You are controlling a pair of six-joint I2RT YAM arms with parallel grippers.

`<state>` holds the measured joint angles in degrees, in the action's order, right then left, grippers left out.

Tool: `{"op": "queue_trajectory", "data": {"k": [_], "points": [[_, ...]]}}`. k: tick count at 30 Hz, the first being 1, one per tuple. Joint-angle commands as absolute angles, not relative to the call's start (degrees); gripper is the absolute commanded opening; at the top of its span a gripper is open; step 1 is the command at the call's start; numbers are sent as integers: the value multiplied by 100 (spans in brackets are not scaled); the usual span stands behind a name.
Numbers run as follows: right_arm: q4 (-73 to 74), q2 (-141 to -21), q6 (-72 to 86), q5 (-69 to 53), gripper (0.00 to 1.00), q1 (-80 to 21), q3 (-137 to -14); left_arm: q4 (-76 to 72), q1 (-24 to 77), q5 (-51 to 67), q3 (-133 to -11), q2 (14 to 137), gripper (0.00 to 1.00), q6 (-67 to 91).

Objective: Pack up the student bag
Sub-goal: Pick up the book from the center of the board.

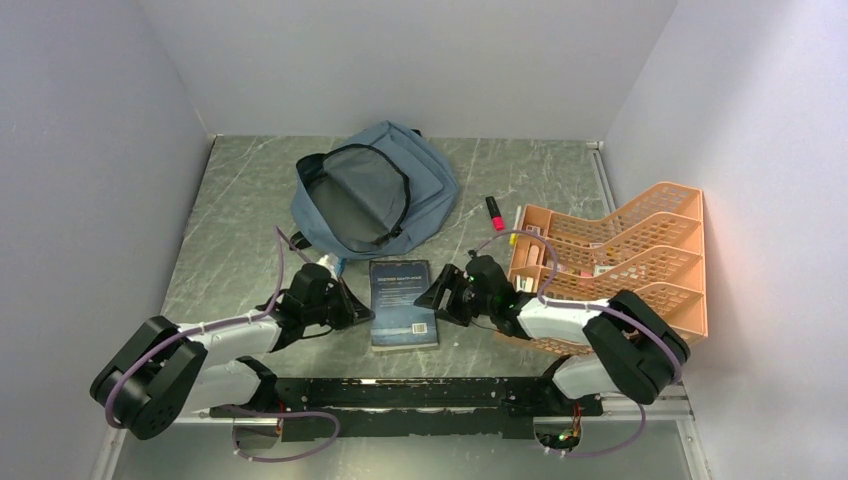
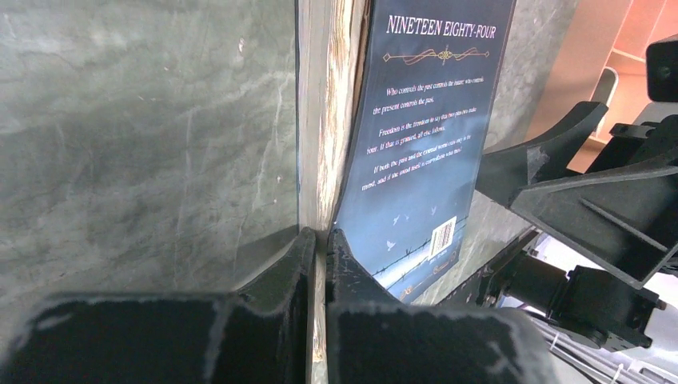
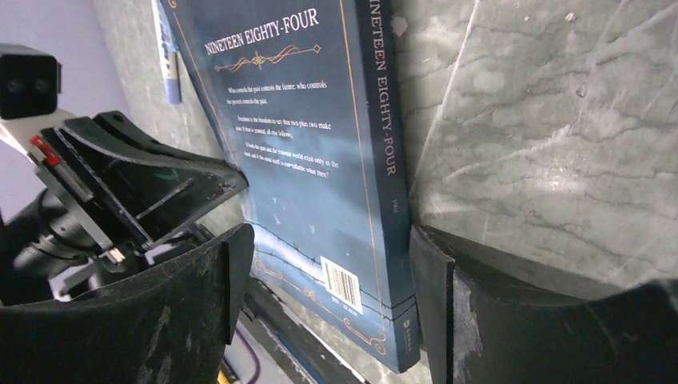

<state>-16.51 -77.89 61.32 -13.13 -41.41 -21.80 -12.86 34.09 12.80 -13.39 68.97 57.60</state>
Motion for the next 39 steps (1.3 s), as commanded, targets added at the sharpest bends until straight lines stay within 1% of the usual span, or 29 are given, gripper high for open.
{"op": "queue_trajectory", "data": {"k": [1, 4, 10, 12, 15, 19, 22, 25, 28, 33, 37, 39], "points": [[-2156, -8264, 6826, -1467, 75, -4157, -1860, -219, 3322, 507, -1017, 7255, 5, 5334], [-2949, -8525, 7013, -1799, 75, -4157, -1710, -252, 3322, 521, -1059, 7314, 5, 5239], [-5462, -9223, 7412, -2793, 67, -4160, -1463, -264, 3320, 518, -1213, 7538, 5, 5019], [-6099, -9422, 7544, -3017, 66, -4158, -1416, -268, 3322, 519, -1251, 7594, 5, 4966], [-6779, -9719, 7704, -3254, 64, -4160, -1387, -300, 3321, 553, -1282, 7666, 5, 4932], [-7352, -10102, 7966, -3310, 59, -4162, -1341, -355, 3331, 583, -1282, 7714, 5, 4906], [-7120, -10216, 8015, -3179, 57, -4164, -1387, -353, 3343, 600, -1286, 7726, 5, 4875], [-6285, -10048, 7884, -2676, 58, -4176, -1409, -332, 3364, 589, -1281, 7726, 5, 4854], [-5561, -9684, 7691, -2175, 57, -4177, -1472, -325, 3367, 589, -1275, 7704, 5, 4860], [-4067, -8921, 7089, -1202, 48, -4177, -1931, -381, 3383, 636, -1229, 7712, 5, 4885], [-3682, -8715, 6718, -892, 39, -4180, -2265, -355, 3384, 650, -1229, 7660, 5, 4895], [-3940, -8741, 6636, -955, 32, -4176, -2274, -310, 3384, 640, -1249, 7575, 5, 4904]]}}
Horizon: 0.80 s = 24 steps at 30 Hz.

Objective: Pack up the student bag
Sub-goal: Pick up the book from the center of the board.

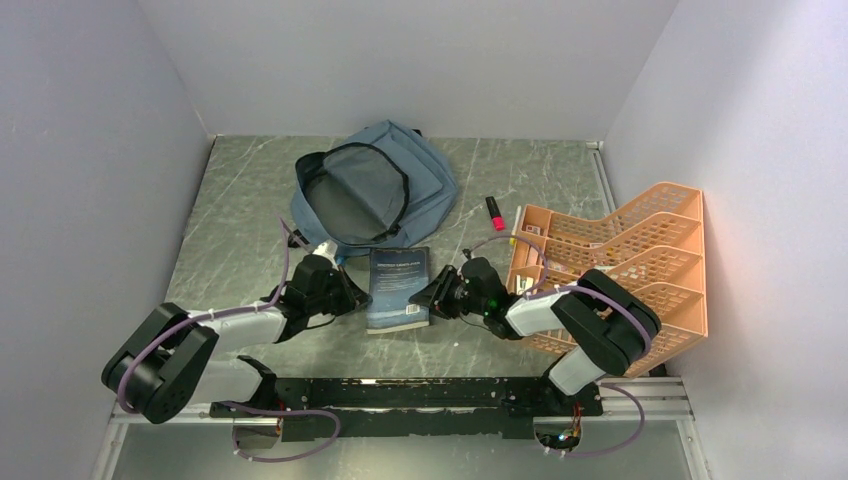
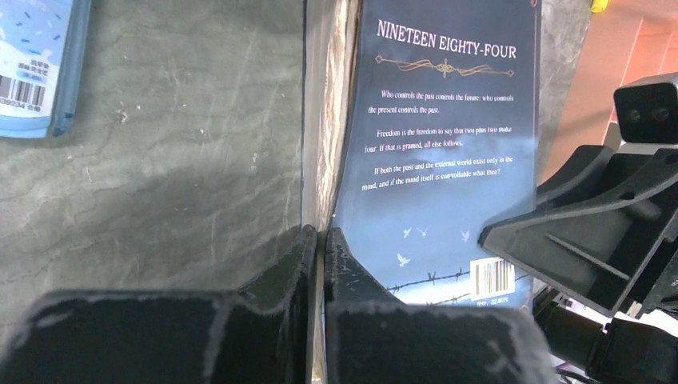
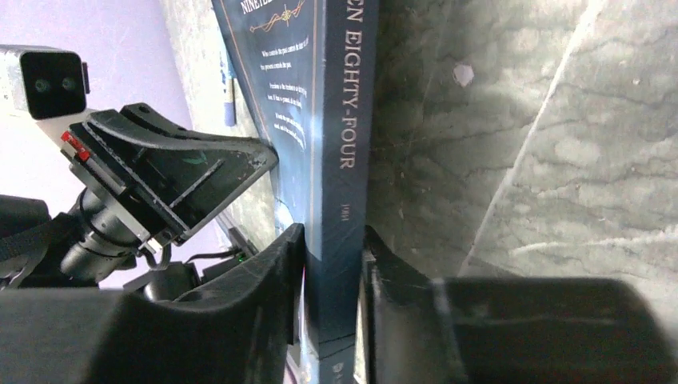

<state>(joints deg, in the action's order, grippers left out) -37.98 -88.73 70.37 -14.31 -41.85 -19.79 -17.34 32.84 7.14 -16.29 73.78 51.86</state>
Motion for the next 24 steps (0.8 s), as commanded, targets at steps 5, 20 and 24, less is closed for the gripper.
{"op": "queue_trajectory", "data": {"k": [5, 20, 24], "points": [[-4058, -8590, 6349, -1085, 9, -4180, -2100, 140, 3384, 584, -1581, 7290, 11, 4850], [-270, -5255, 3279, -137, 0, -4159, -2642, 2032, 3384, -227, -3938, 5632, 77, 3388], [-50, -4833, 2109, -744, 0, -4163, -3079, 2004, 3384, 266, -4791, 5508, 77, 2236]]}}
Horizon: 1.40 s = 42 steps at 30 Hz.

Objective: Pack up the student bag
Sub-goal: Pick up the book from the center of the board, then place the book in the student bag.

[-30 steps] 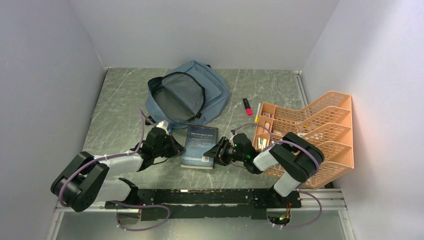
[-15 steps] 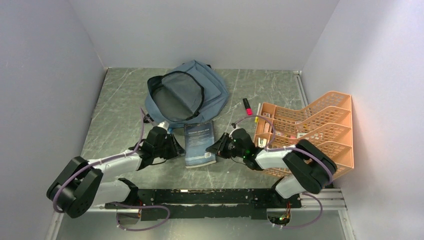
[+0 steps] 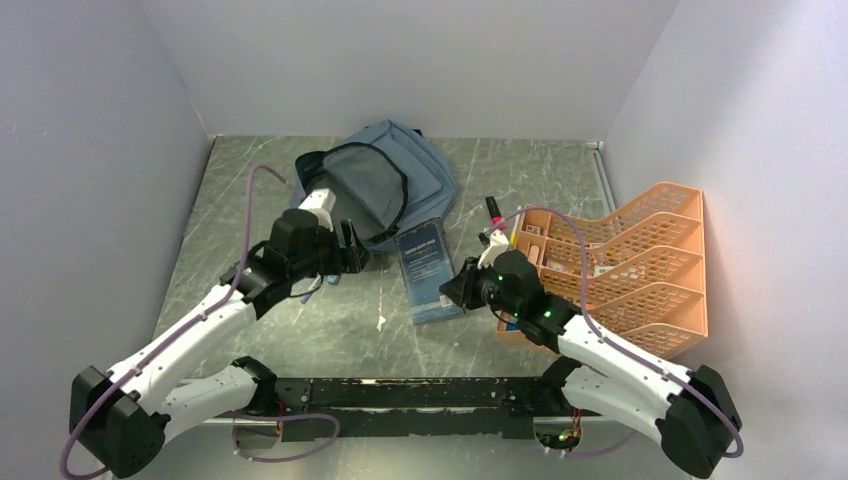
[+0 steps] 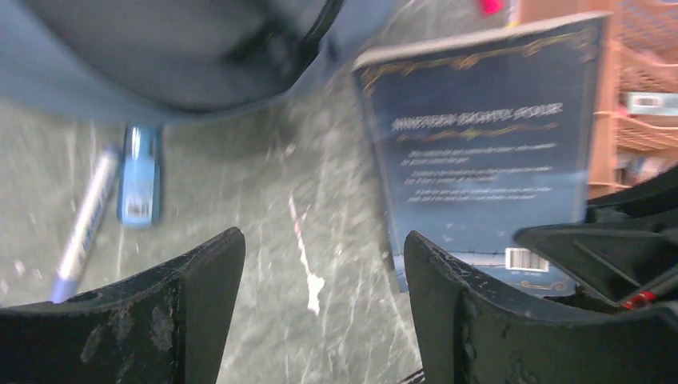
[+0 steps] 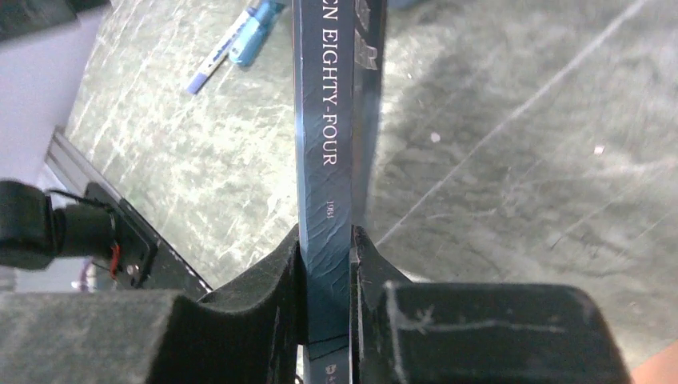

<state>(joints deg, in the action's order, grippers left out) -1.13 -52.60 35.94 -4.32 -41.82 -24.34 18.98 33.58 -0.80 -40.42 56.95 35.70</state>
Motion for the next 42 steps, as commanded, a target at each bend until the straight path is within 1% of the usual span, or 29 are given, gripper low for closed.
{"op": "queue_trajectory", "data": {"k": [1, 4, 5, 6, 9, 15, 19, 21, 24, 26, 28, 29, 30, 34, 39, 42], "points": [[263, -4837, 1712, -931, 0, -4164, -3308, 1962, 3384, 474, -4975, 5441, 77, 1905], [932, -5001, 928, -1455, 0, -4162, -4098, 1965, 3384, 1203, -5370, 5237, 82, 792], [1087, -5052, 722, -1681, 0, -4164, -4287, 1977, 3384, 1449, -5434, 5147, 87, 465], [1229, -5087, 550, -1919, 0, -4164, -4460, 1963, 3384, 1658, -5453, 5027, 96, 211], [1567, -5144, 123, -2644, 0, -4159, -4894, 1974, 3384, 2151, -5489, 4708, 98, -544], [2544, -5327, -771, -4066, 0, -4163, -5678, 2617, 3384, 3293, -5708, 4413, 98, -1803], [3178, -5437, -1225, -4481, 0, -4164, -6079, 3063, 3383, 3889, -5894, 4433, 93, -2211], [3255, -5400, -1292, -4597, 0, -4161, -6155, 3129, 3407, 4011, -5915, 4432, 92, -2160], [3140, -5288, -1234, -4744, 0, -4166, -6157, 3058, 3406, 4359, -5874, 4470, 88, -2004], [3078, -5271, -1206, -4813, 0, -4160, -6168, 3007, 3410, 4598, -5852, 4561, 82, -1868], [3078, -5301, -1227, -4821, 0, -4166, -6199, 2949, 3410, 4681, -5866, 4689, 67, -1718], [3075, -5314, -1241, -4798, 0, -4158, -6211, 2945, 3410, 4708, -5875, 4741, 62, -1666], [3067, -5331, -1252, -4773, 0, -4157, -6220, 2954, 3410, 4768, -5894, 4791, 61, -1628], [3089, -5423, -1372, -4597, 0, -4162, -6306, 2946, 3436, 5022, -5871, 4916, 60, -1483], [3341, -5592, -1636, -4524, 0, -4164, -6568, 3115, 3596, 5024, -5875, 5047, 60, -1463], [3520, -5711, -1748, -4518, 0, -4166, -6715, 3308, 3769, 5102, -5948, 5196, 58, -1527]]}}
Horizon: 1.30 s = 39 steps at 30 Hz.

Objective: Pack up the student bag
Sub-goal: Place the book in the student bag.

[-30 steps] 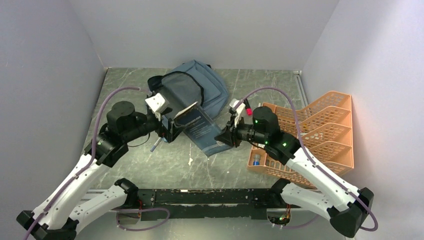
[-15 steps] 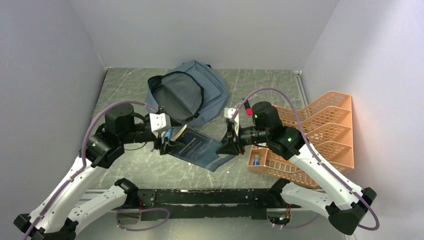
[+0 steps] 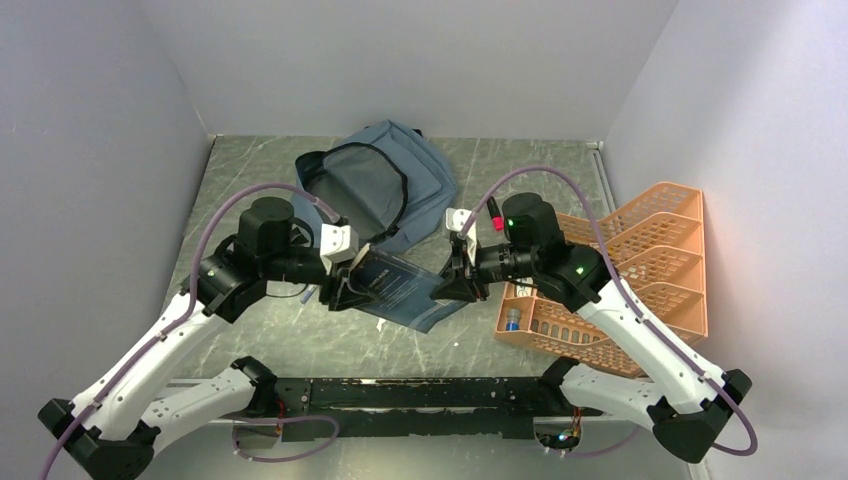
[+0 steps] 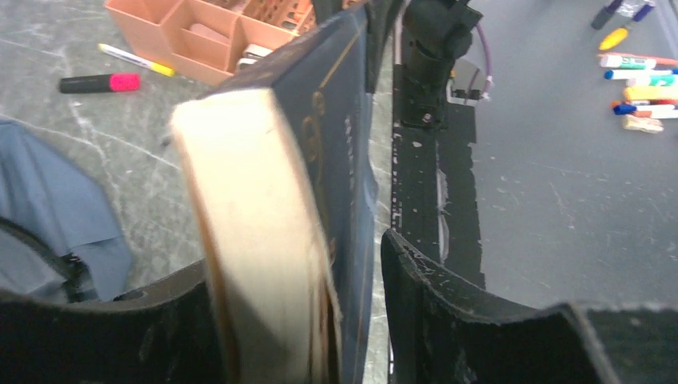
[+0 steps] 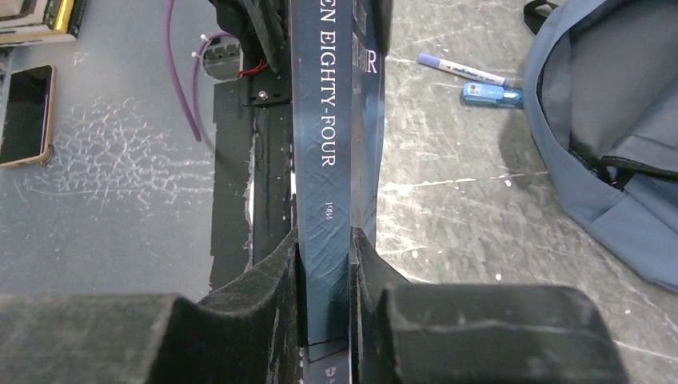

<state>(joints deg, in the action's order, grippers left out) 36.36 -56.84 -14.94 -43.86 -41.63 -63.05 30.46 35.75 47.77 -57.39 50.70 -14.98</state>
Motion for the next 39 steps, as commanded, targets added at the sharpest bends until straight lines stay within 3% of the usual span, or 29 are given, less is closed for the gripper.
{"op": "queue_trajectory", "data": {"k": [1, 4, 7, 14, 16, 21, 23, 26, 29, 33, 36, 39], "points": [[3563, -5743, -1764, -4506, 0, -4166, -6757, 3380, 3827, 5114, -5975, 5259, 55, -1554], [3668, -5804, -1805, -4476, 0, -4171, -6810, 3581, 4008, 5116, -6062, 5414, 43, -1711], [3744, -5818, -1819, -4427, 0, -4177, -6820, 3629, 4078, 5131, -6089, 5465, 37, -1781], [3844, -5717, -1862, -4203, 0, -4175, -6883, 3673, 4103, 5128, -6109, 5467, 6, -1830], [3809, -5666, -1837, -4106, 4, -4176, -6895, 3684, 4117, 5120, -6119, 5452, 5, -1859], [3424, -5416, -1567, -3716, 34, -4175, -6695, 3529, 4124, 4467, -6268, 5436, 5, -1560], [3221, -5245, -1440, -3439, 54, -4179, -6593, 3255, 4121, 4162, -6192, 5389, 5, -1279], [2899, -4984, -1263, -2976, 66, -4182, -6441, 2826, 4122, 3459, -5989, 5252, 5, -793], [2550, -4717, -1011, -1832, 69, -4175, -6301, 2574, 4122, 2540, -5916, 5167, 5, -377], [1876, -4462, -482, 970, 70, -4180, -6077, 2382, 4074, 744, -6159, 5241, 5, 533], [1714, -4576, -165, 1964, 70, -4167, -6021, 2414, 3992, -594, -6432, 5447, 5, 1188], [1908, -5093, 429, 2821, 70, -4172, -6114, 3430, 3909, -2554, -7044, 5826, 5, 2203]]}}
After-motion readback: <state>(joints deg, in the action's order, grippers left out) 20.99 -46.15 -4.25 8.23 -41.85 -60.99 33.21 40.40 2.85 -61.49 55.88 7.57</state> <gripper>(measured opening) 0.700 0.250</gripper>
